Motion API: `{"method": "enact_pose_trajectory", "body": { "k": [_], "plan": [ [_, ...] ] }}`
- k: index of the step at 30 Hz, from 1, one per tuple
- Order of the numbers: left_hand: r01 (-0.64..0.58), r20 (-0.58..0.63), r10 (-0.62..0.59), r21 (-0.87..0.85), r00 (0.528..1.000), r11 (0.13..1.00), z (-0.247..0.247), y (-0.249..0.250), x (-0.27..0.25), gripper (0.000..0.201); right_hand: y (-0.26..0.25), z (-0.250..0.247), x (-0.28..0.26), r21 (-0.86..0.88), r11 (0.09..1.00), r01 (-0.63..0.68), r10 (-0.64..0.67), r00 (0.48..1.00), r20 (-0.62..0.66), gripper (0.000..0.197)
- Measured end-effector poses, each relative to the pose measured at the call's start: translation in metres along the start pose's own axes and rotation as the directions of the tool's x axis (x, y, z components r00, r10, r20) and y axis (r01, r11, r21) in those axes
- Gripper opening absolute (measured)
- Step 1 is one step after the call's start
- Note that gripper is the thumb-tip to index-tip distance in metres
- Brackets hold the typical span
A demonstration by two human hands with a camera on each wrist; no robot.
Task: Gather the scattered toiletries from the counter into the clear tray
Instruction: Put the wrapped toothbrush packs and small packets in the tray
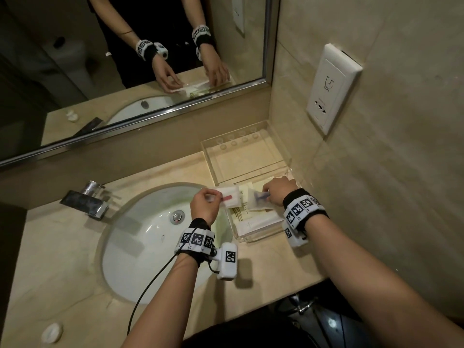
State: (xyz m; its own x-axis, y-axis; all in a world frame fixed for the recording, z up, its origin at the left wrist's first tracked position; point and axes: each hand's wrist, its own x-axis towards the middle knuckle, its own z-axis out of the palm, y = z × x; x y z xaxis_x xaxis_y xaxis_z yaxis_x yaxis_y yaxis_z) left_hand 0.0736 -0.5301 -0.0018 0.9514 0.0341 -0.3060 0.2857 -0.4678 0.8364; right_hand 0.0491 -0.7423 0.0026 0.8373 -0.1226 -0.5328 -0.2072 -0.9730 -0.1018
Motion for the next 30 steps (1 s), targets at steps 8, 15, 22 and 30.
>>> {"method": "enact_pose_trajectory", "body": {
  "k": [8, 15, 22, 30],
  "plan": [
    [0.006, 0.002, -0.006, -0.022, 1.0, 1.0, -0.004, 0.002, -0.001, 0.008, 0.001, 0.026, 0.002, 0.017, 0.999, 0.043, -0.04, 0.987, -0.155, 0.038],
    [-0.008, 0.021, 0.008, -0.041, 1.0, 0.999, -0.002, 0.004, -0.007, 0.006, 0.013, 0.039, -0.003, 0.087, 0.996, 0.03, -0.005, 0.962, -0.275, 0.047],
    [-0.026, 0.043, 0.028, -0.043, 0.999, 0.999, 0.0, 0.002, -0.011, 0.01, 0.025, 0.047, -0.002, 0.202, 0.978, 0.045, 0.02, 0.951, -0.31, 0.041],
    [-0.033, 0.053, 0.034, -0.015, 0.998, 0.999, 0.001, 0.005, -0.012, 0.006, 0.008, 0.061, -0.013, 0.379, 0.91, 0.168, 0.05, 0.863, -0.502, 0.022]
  ]
}}
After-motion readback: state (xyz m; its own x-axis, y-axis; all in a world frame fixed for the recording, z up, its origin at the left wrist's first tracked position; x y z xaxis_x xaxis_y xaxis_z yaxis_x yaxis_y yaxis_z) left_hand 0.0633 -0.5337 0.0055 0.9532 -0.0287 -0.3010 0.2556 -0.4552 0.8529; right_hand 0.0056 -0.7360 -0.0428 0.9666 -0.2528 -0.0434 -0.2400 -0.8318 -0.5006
